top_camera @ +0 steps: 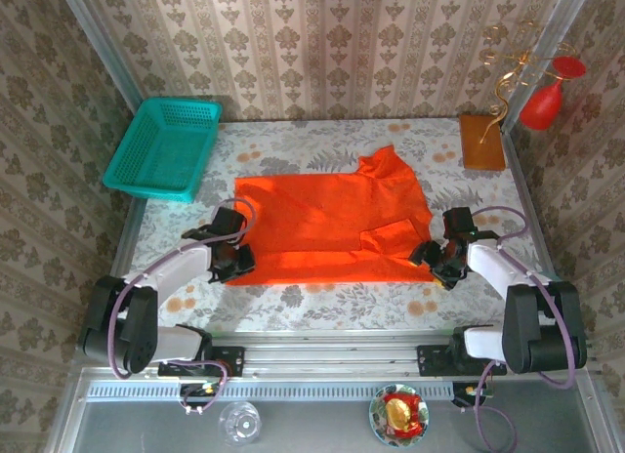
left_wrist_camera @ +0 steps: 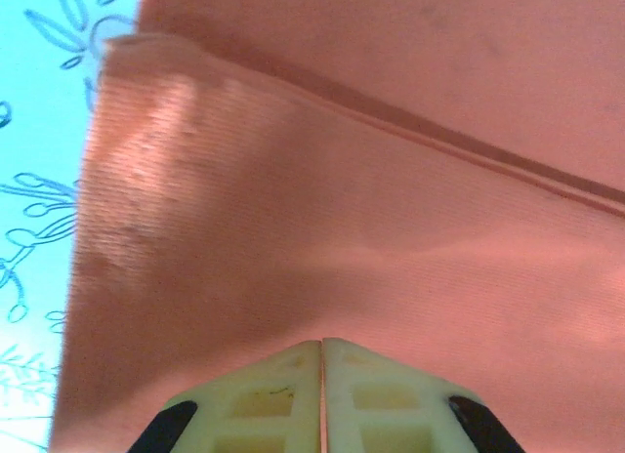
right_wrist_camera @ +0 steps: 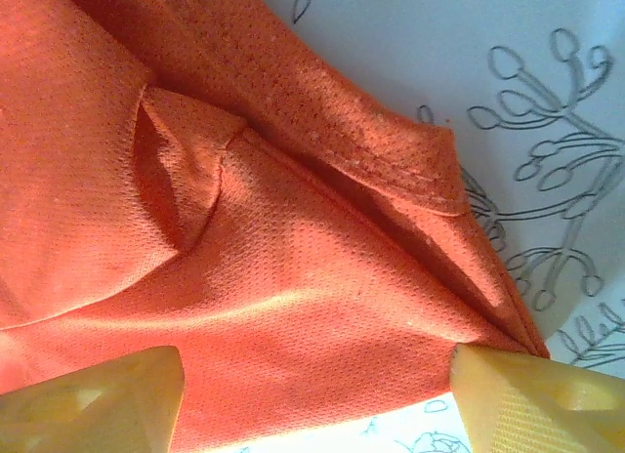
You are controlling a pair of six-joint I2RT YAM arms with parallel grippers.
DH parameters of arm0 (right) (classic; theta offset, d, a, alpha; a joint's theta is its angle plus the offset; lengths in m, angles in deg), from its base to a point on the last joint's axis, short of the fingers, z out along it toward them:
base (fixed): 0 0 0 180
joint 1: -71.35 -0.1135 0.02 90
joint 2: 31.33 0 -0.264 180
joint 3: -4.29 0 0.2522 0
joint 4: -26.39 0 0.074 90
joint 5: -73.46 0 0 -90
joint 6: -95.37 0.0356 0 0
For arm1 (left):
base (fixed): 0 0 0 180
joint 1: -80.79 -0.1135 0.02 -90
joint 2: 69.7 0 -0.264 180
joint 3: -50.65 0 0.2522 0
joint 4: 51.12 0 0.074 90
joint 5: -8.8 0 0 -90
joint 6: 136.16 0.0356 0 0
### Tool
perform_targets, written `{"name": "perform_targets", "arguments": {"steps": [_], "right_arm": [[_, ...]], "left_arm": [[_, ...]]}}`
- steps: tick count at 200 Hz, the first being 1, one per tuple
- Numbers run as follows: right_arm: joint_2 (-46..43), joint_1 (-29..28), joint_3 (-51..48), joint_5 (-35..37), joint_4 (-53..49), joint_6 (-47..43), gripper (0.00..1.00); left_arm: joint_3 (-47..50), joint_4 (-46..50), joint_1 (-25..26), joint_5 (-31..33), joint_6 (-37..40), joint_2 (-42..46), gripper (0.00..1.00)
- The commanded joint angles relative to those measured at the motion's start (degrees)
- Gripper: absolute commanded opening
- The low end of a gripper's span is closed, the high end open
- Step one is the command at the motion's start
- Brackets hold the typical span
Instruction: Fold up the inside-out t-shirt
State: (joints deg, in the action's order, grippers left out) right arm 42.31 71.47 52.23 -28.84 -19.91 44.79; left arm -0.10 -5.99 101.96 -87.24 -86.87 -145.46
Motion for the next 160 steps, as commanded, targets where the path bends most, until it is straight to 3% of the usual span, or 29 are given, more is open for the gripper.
{"name": "perform_targets", "arguments": {"steps": [1,42,117,160], "right_arm": [[-1.4,0.2,-1.1,6.4,-4.9,1.6,0.75],[-4.4,0.2,-2.1,13.7,-10.3,7.7,0.76],[-14.5,0.2,-6.2,9.8,-12.8,11.3,0.73],[-18.1,0.2,-0.9,3.5,-11.3,2.0,0.72]], "left_arm": [[2.6,2.6,-1.5,2.1,0.3,-1.6,0.09],[5.3,4.8,-2.0,1.8,-1.7,3.3,0.09],[8.7,7.3,-2.2,1.8,-5.1,14.5,0.1],[0.9,8.0,-5.1,3.9,2.1,13.8,0.12]]}}
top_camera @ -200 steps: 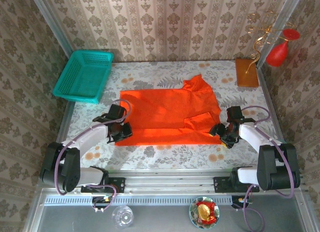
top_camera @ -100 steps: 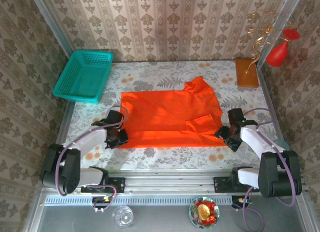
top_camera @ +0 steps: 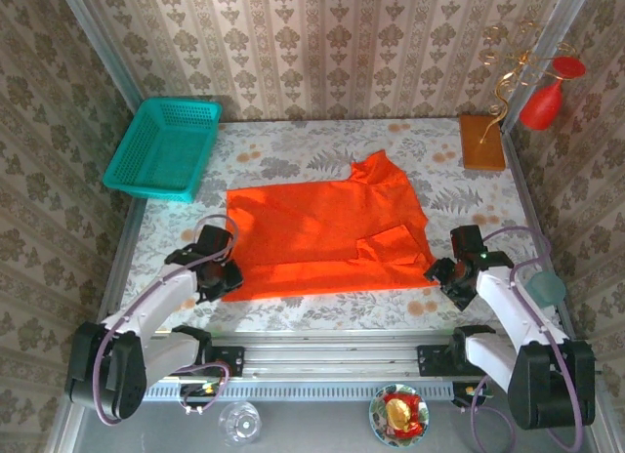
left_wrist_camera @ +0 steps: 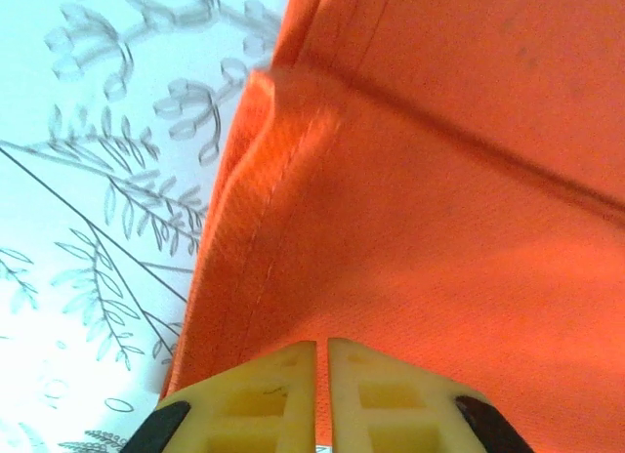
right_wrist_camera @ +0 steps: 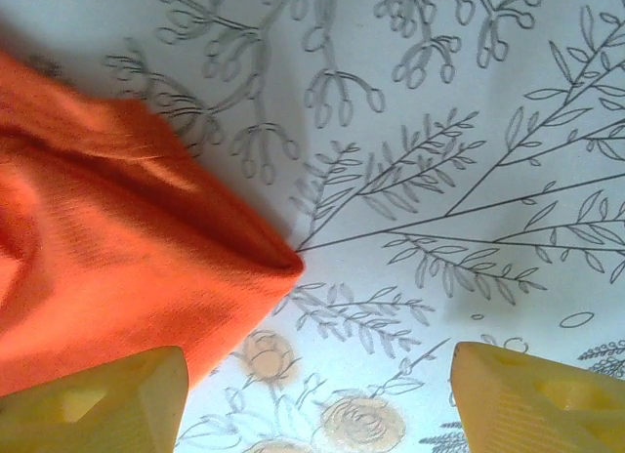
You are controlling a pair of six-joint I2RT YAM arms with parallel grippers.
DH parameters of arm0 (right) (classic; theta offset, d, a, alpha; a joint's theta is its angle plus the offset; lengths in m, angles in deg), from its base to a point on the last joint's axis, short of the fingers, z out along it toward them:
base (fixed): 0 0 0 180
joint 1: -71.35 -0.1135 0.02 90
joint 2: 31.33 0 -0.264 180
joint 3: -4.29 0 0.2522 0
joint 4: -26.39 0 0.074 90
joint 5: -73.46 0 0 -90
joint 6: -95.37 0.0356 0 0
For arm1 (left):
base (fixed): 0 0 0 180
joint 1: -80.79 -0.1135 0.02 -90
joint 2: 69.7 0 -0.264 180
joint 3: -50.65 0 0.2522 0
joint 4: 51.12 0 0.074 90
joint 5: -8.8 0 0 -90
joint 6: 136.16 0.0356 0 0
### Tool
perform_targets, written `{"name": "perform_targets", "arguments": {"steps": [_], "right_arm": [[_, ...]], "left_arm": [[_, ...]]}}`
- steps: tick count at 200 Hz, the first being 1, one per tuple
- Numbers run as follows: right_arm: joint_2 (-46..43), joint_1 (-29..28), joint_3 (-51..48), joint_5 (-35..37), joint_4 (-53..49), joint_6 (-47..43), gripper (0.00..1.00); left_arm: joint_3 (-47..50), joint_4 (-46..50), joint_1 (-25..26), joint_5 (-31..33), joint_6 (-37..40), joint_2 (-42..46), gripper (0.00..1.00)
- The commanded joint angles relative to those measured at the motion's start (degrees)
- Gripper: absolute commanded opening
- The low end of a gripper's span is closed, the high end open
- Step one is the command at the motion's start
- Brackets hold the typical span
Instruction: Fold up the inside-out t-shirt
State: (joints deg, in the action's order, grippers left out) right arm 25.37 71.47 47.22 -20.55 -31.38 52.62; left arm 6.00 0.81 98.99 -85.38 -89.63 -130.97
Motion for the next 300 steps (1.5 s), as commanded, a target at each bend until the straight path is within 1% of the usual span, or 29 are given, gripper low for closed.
{"name": "perform_targets", "arguments": {"steps": [1,19,33,50,62,78,85,100,121,136,151,169,189,203,230,246,256,277,300], "right_arm": [[-1.1,0.2,4.3,-5.0,0.4,-6.1,0.72],[0.6,0.2,6.8,-8.6,3.7,-10.9,0.71],[4.1,0.2,9.2,-10.8,6.7,-13.4,0.69],[10.8,0.2,13.9,-14.2,9.3,-16.2,0.67],[15.9,0.2,16.9,-18.7,12.4,-17.8,0.67],[22.5,0.2,20.9,-25.1,17.7,-18.3,0.65],[27.0,0.1,22.9,-27.5,19.5,-18.1,0.63],[33.6,-0.1,27.6,-30.9,21.6,-17.5,0.59],[42.3,-0.1,33.4,-31.8,22.6,-17.2,0.59],[47.6,-0.1,37.6,-31.8,21.7,-17.0,0.56],[50.9,-0.1,39.9,-29.2,19.7,-16.5,0.56],[52.4,0.2,40.3,-23.5,17.3,-15.4,0.55],[51.9,1.0,38.7,-18.0,15.1,-14.0,0.56],[51.0,1.7,36.9,-16.1,15.0,-13.4,0.57],[50.3,2.8,35.1,-15.0,13.8,-13.2,0.57],[48.5,2.8,34.1,-12.2,13.6,-13.4,0.57],[47.4,2.9,33.7,-10.7,11.5,-13.4,0.57],[45.4,2.9,33.4,-10.3,10.7,-14.0,0.57],[43.4,2.9,33.5,-14.6,11.9,-13.8,0.57]], "left_arm": [[-5.4,1.1,-2.3,2.1,5.1,-0.8,0.12],[-9.3,-0.9,-4.8,0.8,10.5,-3.9,0.12],[-12.3,-2.7,-6.2,1.2,14.1,-6.3,0.13],[-16.1,-5.5,-8.4,-0.5,18.0,-9.4,0.16],[-18.8,-6.8,-10.0,-0.7,19.5,-12.1,0.17],[-22.7,-7.6,-11.7,-2.0,20.6,-16.2,0.17],[-24.0,-7.8,-12.2,-2.4,21.0,-17.7,0.16],[-26.2,-8.3,-12.8,-3.3,21.6,-20.6,0.16],[-28.0,-8.5,-13.1,-4.6,21.8,-23.4,0.16],[-28.0,-9.3,-13.1,-5.1,21.8,-23.7,0.16],[-27.4,-10.1,-13.2,-5.0,21.9,-23.4,0.16],[-27.6,-10.0,-13.7,-4.9,22.3,-23.7,0.16],[-28.4,-10.2,-14.3,-5.7,23.5,-24.6,0.16],[-29.2,-10.0,-14.7,-5.9,24.5,-25.7,0.17],[-31.8,-10.1,-15.2,-6.7,25.9,-28.7,0.18],[-34.3,-9.8,-15.3,-7.3,26.5,-31.4,0.18],[-36.1,-9.8,-15.2,-8.0,26.8,-33.3,0.18],[-39.7,-9.8,-15.1,-9.2,27.3,-37.4,0.18],[-44.2,-9.3,-14.4,-8.3,28.0,-41.9,0.22]]}}
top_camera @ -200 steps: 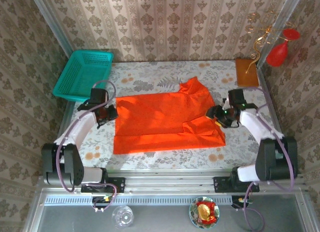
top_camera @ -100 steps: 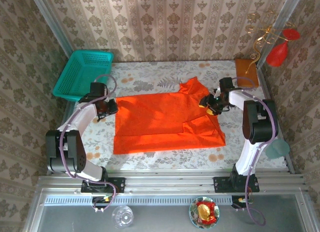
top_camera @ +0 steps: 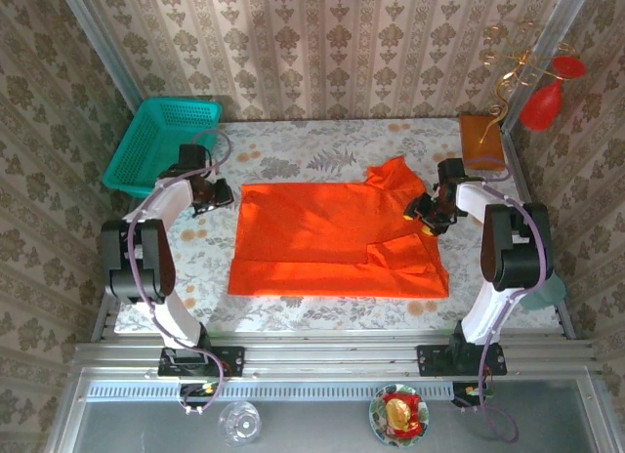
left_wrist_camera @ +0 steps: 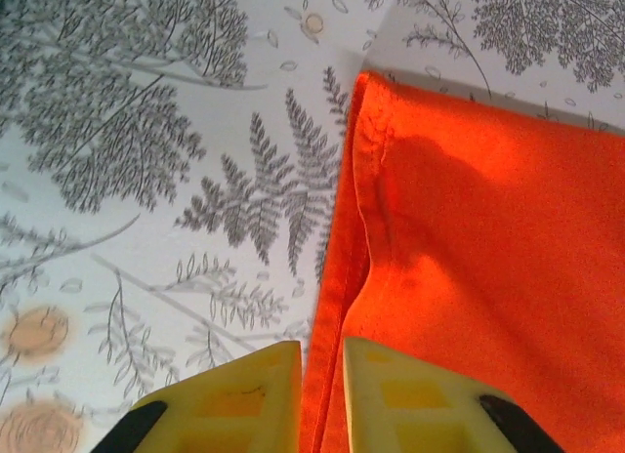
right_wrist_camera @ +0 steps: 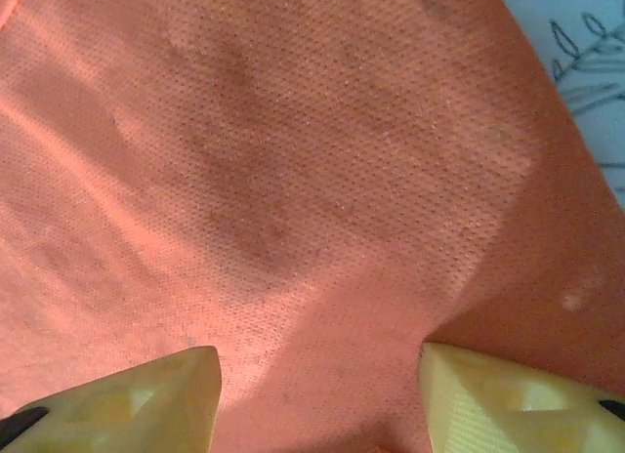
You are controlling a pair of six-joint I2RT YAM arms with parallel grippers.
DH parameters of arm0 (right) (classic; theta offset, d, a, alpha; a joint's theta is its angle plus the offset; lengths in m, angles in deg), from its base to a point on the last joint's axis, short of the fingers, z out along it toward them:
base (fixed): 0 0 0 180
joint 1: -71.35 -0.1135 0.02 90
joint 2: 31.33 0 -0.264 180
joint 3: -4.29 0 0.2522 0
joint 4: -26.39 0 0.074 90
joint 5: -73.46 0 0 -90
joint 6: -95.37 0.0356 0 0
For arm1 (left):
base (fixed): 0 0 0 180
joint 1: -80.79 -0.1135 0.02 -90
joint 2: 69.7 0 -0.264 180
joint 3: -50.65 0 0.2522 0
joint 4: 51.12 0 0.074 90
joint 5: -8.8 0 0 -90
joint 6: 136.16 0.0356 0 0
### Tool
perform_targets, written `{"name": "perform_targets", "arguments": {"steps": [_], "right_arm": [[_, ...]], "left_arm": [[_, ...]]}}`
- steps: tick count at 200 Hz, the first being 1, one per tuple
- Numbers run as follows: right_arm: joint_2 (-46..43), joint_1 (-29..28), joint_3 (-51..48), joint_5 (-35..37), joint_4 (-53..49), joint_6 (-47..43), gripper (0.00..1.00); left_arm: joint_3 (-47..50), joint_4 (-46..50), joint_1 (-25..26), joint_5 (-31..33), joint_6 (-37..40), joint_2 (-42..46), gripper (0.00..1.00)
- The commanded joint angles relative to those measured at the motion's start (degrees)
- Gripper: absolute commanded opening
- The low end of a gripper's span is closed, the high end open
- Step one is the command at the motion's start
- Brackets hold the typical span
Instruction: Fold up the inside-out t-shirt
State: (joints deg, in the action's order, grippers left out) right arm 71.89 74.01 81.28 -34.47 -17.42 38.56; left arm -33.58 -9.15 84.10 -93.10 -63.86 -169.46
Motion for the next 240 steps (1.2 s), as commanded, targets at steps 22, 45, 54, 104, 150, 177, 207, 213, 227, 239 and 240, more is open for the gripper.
{"name": "perform_targets", "arguments": {"steps": [22,45,54,104,150,177,207,213,227,239,240], "right_arm": [[-5.0,0.3,-0.1,-2.4,-1.6,1.0,0.57],[-6.2,0.3,2.0,-2.9,-3.6,0.5,0.57],[-6.5,0.3,3.0,-2.7,-4.6,0.1,0.57],[-6.3,0.3,7.2,-2.7,-7.6,-0.9,0.57],[-5.0,0.1,6.9,-4.4,-6.6,-0.4,0.57],[-4.9,-0.3,6.5,-4.4,-6.7,-0.7,0.57],[-5.0,-0.5,6.3,-4.6,-6.7,-0.6,0.57],[-4.9,-0.5,6.3,-4.7,-6.7,-0.6,0.57],[-4.7,-0.6,6.4,-5.0,-6.8,-0.6,0.57],[-4.7,-0.7,6.4,-5.1,-6.8,-0.6,0.57],[-4.7,-0.7,6.4,-5.1,-6.8,-0.6,0.57]], "left_arm": [[-10.5,3.3,2.5,2.8,5.0,-8.7,0.25],[-16.7,6.2,4.3,5.9,6.8,-14.4,0.25],[-19.2,7.5,4.9,7.4,7.4,-16.5,0.25],[-28.0,14.0,6.1,10.7,9.0,-24.1,0.26],[-28.1,15.9,5.1,4.3,8.4,-25.2,0.27],[-27.5,14.7,3.5,-2.3,7.7,-25.4,0.27],[-28.2,14.5,2.9,-4.1,7.2,-26.2,0.26],[-28.4,14.7,2.9,-4.0,7.3,-26.5,0.26],[-29.4,15.6,2.7,-3.7,7.5,-27.3,0.26],[-29.8,15.7,2.5,-4.3,7.7,-27.7,0.26],[-29.7,15.7,2.5,-4.4,7.7,-27.7,0.26]]}}
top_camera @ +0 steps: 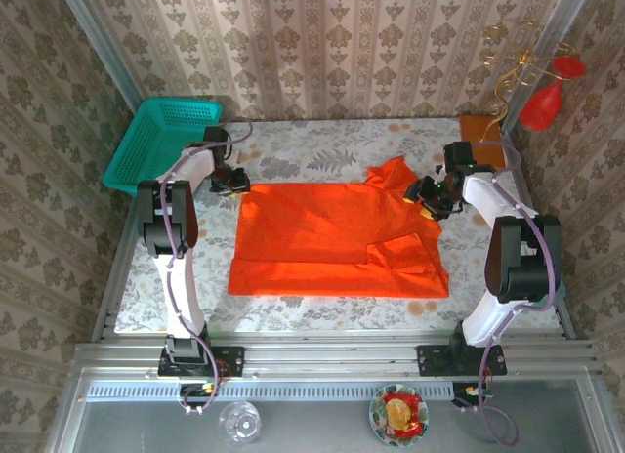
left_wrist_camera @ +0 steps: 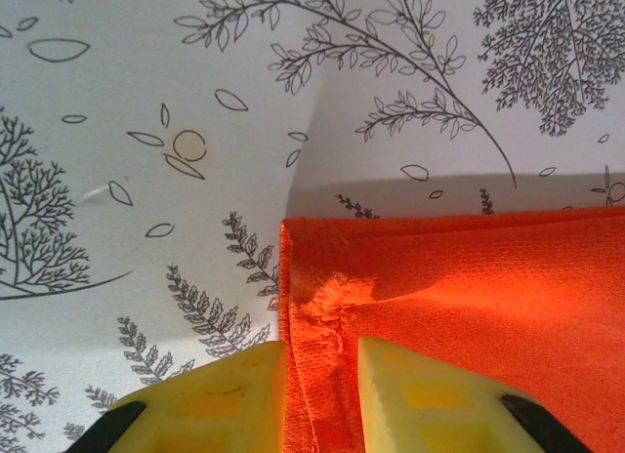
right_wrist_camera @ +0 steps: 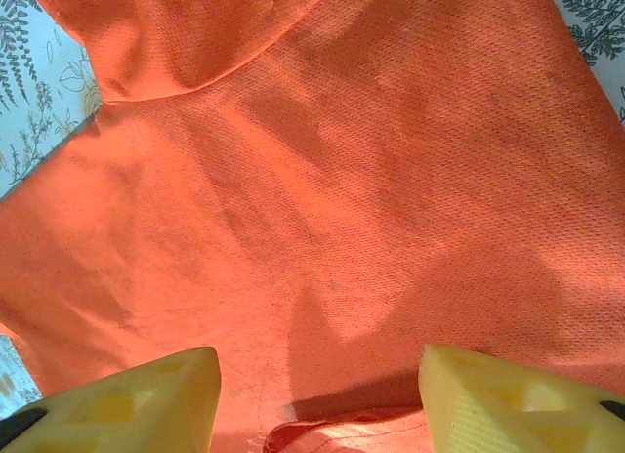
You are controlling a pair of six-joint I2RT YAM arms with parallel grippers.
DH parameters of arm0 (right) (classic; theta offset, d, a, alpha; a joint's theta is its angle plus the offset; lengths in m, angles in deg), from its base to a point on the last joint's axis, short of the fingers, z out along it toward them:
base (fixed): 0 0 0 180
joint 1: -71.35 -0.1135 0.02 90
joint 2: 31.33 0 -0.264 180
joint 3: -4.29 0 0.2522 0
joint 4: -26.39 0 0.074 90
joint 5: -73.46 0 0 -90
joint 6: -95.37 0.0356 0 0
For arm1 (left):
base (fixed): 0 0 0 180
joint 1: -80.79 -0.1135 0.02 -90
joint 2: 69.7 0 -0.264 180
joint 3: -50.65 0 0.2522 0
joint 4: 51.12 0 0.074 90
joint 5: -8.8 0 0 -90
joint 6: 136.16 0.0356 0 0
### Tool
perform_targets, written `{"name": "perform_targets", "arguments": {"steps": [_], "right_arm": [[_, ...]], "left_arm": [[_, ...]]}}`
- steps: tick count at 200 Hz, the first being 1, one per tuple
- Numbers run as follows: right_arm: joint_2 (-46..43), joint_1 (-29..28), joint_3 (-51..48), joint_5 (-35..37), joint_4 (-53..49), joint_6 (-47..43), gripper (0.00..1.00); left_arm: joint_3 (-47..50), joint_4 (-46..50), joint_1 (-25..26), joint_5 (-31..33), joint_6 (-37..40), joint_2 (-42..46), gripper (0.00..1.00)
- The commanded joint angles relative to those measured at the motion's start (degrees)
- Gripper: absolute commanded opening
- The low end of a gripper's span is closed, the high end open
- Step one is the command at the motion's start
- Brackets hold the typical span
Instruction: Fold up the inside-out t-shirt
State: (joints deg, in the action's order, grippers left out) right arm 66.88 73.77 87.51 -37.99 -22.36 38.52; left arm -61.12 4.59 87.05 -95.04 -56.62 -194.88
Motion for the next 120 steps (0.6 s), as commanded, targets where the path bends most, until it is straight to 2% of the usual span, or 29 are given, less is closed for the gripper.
{"name": "perform_targets", "arguments": {"steps": [1,28,57,97,120], "right_arm": [[0.3,-0.5,0.1,-1.6,-1.8,-0.6,0.57],[0.2,-0.6,-0.3,-1.6,-1.8,-0.6,0.57],[0.1,-0.7,-0.6,-2.1,-1.6,-0.3,0.57],[-0.2,-1.2,-0.8,-1.8,-1.8,-0.3,0.57],[-0.2,-1.4,-1.1,-1.8,-1.5,-0.2,0.57]], "left_arm": [[-2.3,2.0,-0.5,-2.5,0.4,-2.3,0.26],[-2.5,1.3,-0.7,-5.4,0.2,-2.7,0.25],[-2.8,1.3,-0.9,-5.9,-0.7,-3.2,0.25],[-2.6,1.8,-1.1,0.1,-0.9,-2.3,0.26],[-2.8,1.8,-1.3,0.3,-1.1,-2.6,0.27]]}}
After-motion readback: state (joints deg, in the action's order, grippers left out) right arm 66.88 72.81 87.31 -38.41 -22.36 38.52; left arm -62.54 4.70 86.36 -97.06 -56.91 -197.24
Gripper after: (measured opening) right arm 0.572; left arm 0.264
